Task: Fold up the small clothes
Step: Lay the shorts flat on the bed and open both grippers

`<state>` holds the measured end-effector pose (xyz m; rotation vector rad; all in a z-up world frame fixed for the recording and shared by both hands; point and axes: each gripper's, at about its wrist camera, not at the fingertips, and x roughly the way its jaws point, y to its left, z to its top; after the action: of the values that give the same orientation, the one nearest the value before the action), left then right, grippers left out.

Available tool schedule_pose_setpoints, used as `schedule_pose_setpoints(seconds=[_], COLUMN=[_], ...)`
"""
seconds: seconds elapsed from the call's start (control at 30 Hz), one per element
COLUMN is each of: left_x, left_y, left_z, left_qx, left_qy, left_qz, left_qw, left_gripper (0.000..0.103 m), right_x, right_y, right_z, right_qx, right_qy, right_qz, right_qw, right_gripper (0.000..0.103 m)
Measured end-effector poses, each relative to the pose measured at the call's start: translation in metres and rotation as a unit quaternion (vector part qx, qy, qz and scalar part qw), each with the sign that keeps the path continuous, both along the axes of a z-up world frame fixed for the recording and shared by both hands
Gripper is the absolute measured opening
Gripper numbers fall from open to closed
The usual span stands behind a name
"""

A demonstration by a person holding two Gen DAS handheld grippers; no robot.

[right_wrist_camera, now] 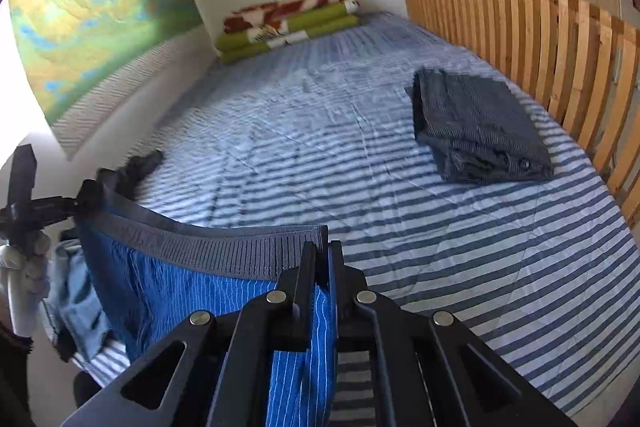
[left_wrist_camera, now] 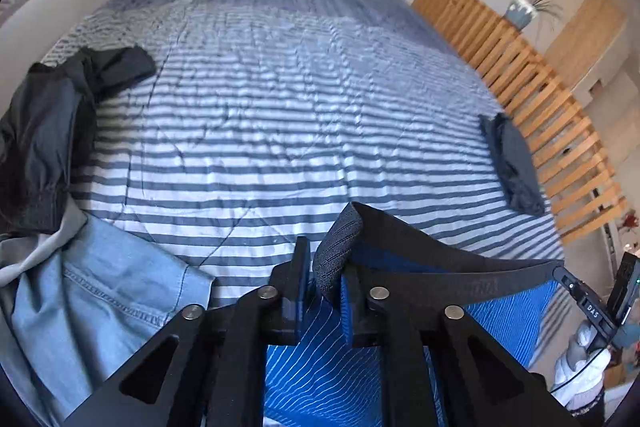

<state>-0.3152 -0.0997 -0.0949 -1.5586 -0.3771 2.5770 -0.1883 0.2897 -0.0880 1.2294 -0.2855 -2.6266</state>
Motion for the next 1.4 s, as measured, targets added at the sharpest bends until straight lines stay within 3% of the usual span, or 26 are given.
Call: schedule_pose_setpoints(seconds=[0.13, 0.23, 0.3, 0.4, 0.43, 0.47, 0.53, 0.6, 0.7, 0.77, 0.8, 0.97, 1.2, 1.3, 1.4], left_x=[-0.02, -0.023, -0.028, -0.037, -0.041, -0.044, -0.048, -0.047, -0.031, -0.012, -0.001, 0.055, 0.125, 0.141, 0.141], left_y=[0.007, -0.003, -0.008, -0.019, -0.019, -0.018, -0.014, -0.01, 0.002, 0.022, 0.035, 0.116, 0.267, 0.314, 0.339], left_z=[-0.039, -0.052, -0.061, -0.078, -0.085, -0.092, -0.103, -0.103, -0.085, -0.07, -0.063, -0.051, -0.073, -0.088, -0.105], left_qx=[-0.015, -0.002, -0.025, -0.003, 0.005, 0.008, 0.002, -0.03, -0.017, -0.024, -0.028, 0.005, 0.026, 0.021, 0.011], left_qy=[-0.012, -0.011, -0.017, -0.044, -0.052, -0.059, -0.072, -0.063, -0.039, -0.024, -0.018, -0.018, -0.029, -0.043, -0.063], left_qz=[0.007, 0.005, -0.001, -0.009, -0.014, -0.018, -0.019, -0.006, -0.022, -0.053, -0.073, -0.17, -0.31, -0.34, -0.338], left_qw=[0.9998, 0.9999, 0.9995, 0.999, 0.9986, 0.9981, 0.9973, 0.9975, 0.9988, 0.998, 0.9968, 0.9852, 0.9499, 0.9393, 0.9389], left_gripper=[0.027, 0.043, 0.043, 0.044, 0.047, 0.049, 0.049, 0.048, 0.048, 0.049, 0.049, 0.051, 0.053, 0.053, 0.053], right_x=[-0.054, -0.057, -0.055, -0.053, -0.054, -0.058, -0.061, -0.066, -0.065, -0.064, -0.063, -0.049, 0.001, 0.022, 0.034], right_y=[0.023, 0.038, 0.038, 0.021, 0.017, 0.015, 0.013, 0.012, 0.009, 0.011, 0.014, 0.037, 0.07, 0.086, 0.096], right_z=[-0.071, -0.084, -0.084, -0.08, -0.081, -0.083, -0.09, -0.101, -0.108, -0.107, -0.107, -0.089, -0.053, -0.045, -0.042], right_qx=[0.006, 0.014, 0.004, 0.025, 0.026, 0.019, 0.001, -0.009, 0.015, 0.038, 0.044, 0.002, -0.047, -0.059, -0.06], right_qy=[-0.103, -0.108, -0.108, -0.105, -0.106, -0.11, -0.127, -0.149, -0.16, -0.159, -0.16, -0.156, -0.144, -0.142, -0.14], right_qz=[-0.041, -0.062, -0.046, -0.015, -0.013, -0.013, -0.011, -0.011, -0.017, -0.03, -0.038, -0.057, -0.053, -0.058, -0.063], right_qw=[0.994, 0.992, 0.993, 0.994, 0.994, 0.994, 0.992, 0.989, 0.987, 0.986, 0.985, 0.986, 0.987, 0.986, 0.986], right_gripper=[0.01, 0.01, 0.01, 0.029, 0.044, 0.05, 0.05, 0.05, 0.046, 0.025, 0.024, 0.026, 0.028, 0.03, 0.031])
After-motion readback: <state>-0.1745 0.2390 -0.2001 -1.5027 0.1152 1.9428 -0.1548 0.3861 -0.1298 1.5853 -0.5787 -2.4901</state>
